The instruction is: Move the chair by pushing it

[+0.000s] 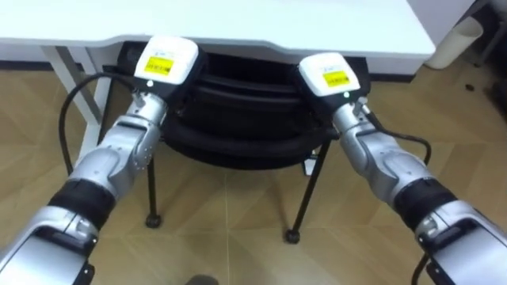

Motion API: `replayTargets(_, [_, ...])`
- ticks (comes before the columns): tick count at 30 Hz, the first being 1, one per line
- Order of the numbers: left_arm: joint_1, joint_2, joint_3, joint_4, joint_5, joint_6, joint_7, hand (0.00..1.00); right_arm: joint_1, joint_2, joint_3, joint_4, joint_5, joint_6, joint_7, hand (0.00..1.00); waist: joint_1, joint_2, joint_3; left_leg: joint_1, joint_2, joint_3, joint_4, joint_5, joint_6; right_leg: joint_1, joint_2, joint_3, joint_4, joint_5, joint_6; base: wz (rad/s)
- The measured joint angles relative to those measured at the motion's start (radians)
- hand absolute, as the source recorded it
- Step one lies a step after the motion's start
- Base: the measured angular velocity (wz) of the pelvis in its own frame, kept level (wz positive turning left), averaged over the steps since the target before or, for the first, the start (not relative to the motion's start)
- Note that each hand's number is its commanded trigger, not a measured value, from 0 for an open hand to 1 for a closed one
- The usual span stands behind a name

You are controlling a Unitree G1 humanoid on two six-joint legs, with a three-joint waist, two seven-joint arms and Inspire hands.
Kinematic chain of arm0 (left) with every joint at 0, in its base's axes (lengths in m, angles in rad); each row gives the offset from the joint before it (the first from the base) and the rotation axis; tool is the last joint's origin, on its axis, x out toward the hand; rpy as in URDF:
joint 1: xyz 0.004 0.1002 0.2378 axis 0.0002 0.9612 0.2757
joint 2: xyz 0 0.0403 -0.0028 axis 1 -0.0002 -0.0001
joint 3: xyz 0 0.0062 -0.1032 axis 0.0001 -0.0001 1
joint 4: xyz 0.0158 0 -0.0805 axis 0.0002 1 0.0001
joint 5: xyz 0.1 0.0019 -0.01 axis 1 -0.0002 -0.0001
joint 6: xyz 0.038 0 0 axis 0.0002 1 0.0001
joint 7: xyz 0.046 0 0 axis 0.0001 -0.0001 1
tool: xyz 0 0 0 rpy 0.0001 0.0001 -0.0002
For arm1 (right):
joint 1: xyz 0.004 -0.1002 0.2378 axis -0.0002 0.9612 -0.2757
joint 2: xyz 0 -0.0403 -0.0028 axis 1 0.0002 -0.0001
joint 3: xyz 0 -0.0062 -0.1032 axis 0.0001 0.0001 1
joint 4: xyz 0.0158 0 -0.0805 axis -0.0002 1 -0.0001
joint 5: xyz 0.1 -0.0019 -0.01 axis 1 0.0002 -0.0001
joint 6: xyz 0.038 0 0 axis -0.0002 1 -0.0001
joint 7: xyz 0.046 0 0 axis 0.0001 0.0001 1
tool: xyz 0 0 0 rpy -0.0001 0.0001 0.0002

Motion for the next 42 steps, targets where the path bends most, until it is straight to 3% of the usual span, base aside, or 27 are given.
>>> replayTargets(1, [0.004,-0.002,0.0,0.015,-0.002,0.002,-0.001,1.0,0.003,0.016,0.003,0.006,-0.007,0.001,0.002,1.0,-0.002,0.0,-0.001,0.011,0.005,-0.007,0.013,-0.014,-0.022,-0.004,0.0,0.03,-0.061,0.068,-0.005,0.27])
replayTargets(2, [0.01,-0.001,0.002,0.014,-0.003,0.004,-0.001,1.0,0.002,0.02,0.006,0.006,-0.007,0.001,0.004,1.0,0.003,-0.008,-0.0094,0.015,0.006,0.0,0.022,-0.021,-0.037,0.002,0.005,0.023,-0.061,0.094,-0.031,0.11])
replayTargets(4, [0.016,-0.001,0.004,-0.007,-0.024,0.02,0.001,1.0,-0.009,0.008,0.015,-0.004,-0.009,0.001,0.005,1.0,0.003,0.002,-0.0101,0.013,0.035,-0.002,0.006,-0.017,-0.066,0.005,0.027,-0.008,-0.065,0.082,-0.086,0.06])
replayTargets(7, [0.024,-0.007,0.003,-0.023,-0.03,0.041,0.002,1.0,-0.019,-0.005,0.027,-0.008,-0.008,-0.007,0.017,1.0,0.003,0.002,-0.0114,0.017,0.05,-0.005,-0.048,0.012,-0.086,0.006,0.038,-0.03,-0.094,0.093,-0.119,0.08])
replayTargets(10, [0.023,-0.008,-0.017,-0.023,-0.041,0.054,0.002,1.0,-0.022,-0.006,0.035,-0.003,-0.004,0.002,0.022,1.0,-0.004,0.002,-0.0109,0.027,0.052,-0.02,-0.104,0.046,-0.09,0.02,0.046,-0.048,-0.141,0.112,-0.127,0.12])
replayTargets(16, [0.018,-0.016,-0.031,-0.035,-0.042,0.073,0.003,1.0,-0.023,-0.024,0.033,-0.003,0.006,-0.013,0.027,0.97,-0.04,0.002,-0.0116,0.017,0.052,-0.043,-0.155,0.079,-0.091,0.039,0.057,-0.079,-0.197,0.143,-0.112,0.21])
replayTargets(18, [0.018,-0.016,-0.031,-0.035,-0.042,0.074,0.004,1.0,-0.023,-0.023,0.033,-0.003,0.008,-0.014,0.027,0.01,-0.048,0.002,-0.0116,0.017,0.052,-0.046,-0.158,0.083,-0.091,0.044,0.059,-0.08,-0.204,0.15,-0.114,0.11])
replayTargets(19, [0.018,-0.016,-0.031,-0.035,-0.042,0.074,0.005,1.0,-0.023,-0.023,0.033,-0.003,0.008,-0.014,0.028,0.0,-0.054,0.003,-0.0122,0.015,0.052,-0.048,-0.158,0.083,-0.091,0.045,0.061,-0.08,-0.207,0.151,-0.113,0.12])
replayTargets(21, [0.018,-0.016,-0.032,-0.035,-0.042,0.078,0.005,0.25,-0.023,-0.023,0.028,-0.007,0.009,-0.014,0.041,0.0,-0.058,0.002,-0.0133,0.015,0.052,-0.049,-0.158,0.083,-0.091,0.046,0.066,-0.073,-0.209,0.152,-0.111,0.06])
replayTargets(22, [0.018,-0.016,-0.037,-0.035,-0.042,0.083,0.005,0.0,-0.023,-0.022,0.02,-0.012,0.011,-0.012,0.06,0.0,-0.061,0.0,-0.015,0.015,0.052,-0.049,-0.158,0.083,-0.091,0.046,0.066,-0.072,-0.208,0.152,-0.111,0.04])
replayTargets(24, [0.018,-0.023,-0.041,-0.035,-0.046,0.101,0.004,0.0,-0.028,-0.018,-0.001,-0.014,0.026,-0.009,0.106,0.0,-0.063,-0.004,-0.0176,0.017,0.051,-0.05,-0.158,0.084,-0.091,0.048,0.066,-0.071,-0.205,0.152,-0.111,0.06])
replayTargets(26, [0.018,-0.052,-0.028,-0.035,-0.058,0.133,-0.004,0.0,-0.036,-0.011,-0.033,-0.013,0.034,-0.006,0.157,0.0,-0.066,-0.002,-0.0185,0.017,0.052,-0.054,-0.152,0.084,-0.092,0.052,0.068,-0.07,-0.2,0.149,-0.115,0.09])
replayTargets(27, [0.018,-0.08,-0.006,-0.032,-0.092,0.149,-0.009,0.0,-0.04,-0.01,-0.048,-0.01,0.039,-0.004,0.183,0.0,-0.06,-0.002,-0.0184,0.018,0.053,-0.053,-0.149,0.084,-0.092,0.052,0.069,-0.067,-0.195,0.144,-0.121,0.05])
replayTargets(28, [0.018,-0.1,0.012,-0.032,-0.115,0.156,-0.012,0.0,-0.041,-0.008,-0.052,-0.011,0.049,0.003,0.196,0.0,-0.052,-0.002,-0.0182,0.02,0.055,-0.05,-0.146,0.084,-0.092,0.053,0.068,-0.066,-0.189,0.138,-0.125,0.0])
replayTargets(31, [0.019,-0.12,0.029,-0.026,-0.164,0.158,-0.022,0.0,-0.04,-0.003,-0.054,-0.01,0.083,0.012,0.23,0.0,-0.054,0.011,-0.0202,0.028,0.076,-0.033,-0.14,0.084,-0.092,0.071,0.07,-0.077,-0.186,0.133,-0.125,0.07])
replayTargets(33, [0.021,-0.139,0.043,-0.026,-0.177,0.163,-0.022,0.0,-0.04,-0.003,-0.068,-0.011,0.087,0.011,0.244,0.0,-0.057,0.017,-0.022,0.029,0.075,-0.033,-0.144,0.086,-0.089,0.076,0.064,-0.087,-0.186,0.131,-0.121,0.15])
replayTargets(35, [0.026,-0.145,0.054,-0.027,-0.185,0.163,-0.021,0.0,-0.038,-0.005,-0.069,-0.011,0.087,0.011,0.255,0.0,-0.065,0.017,-0.0219,0.038,0.073,-0.033,-0.164,0.101,-0.087,0.087,0.051,-0.099,-0.195,0.132,-0.119,0.2])
replayTargets(42, [0.04,-0.146,0.056,-0.042,-0.221,0.158,-0.039,0.0,-0.037,-0.007,-0.076,-0.014,0.091,0.003,0.29,0.0,-0.065,0.016,-0.0254,0.086,0.066,-0.012,-0.278,0.151,-0.082,0.114,0.056,-0.095,-0.273,0.171,-0.104,0.0])
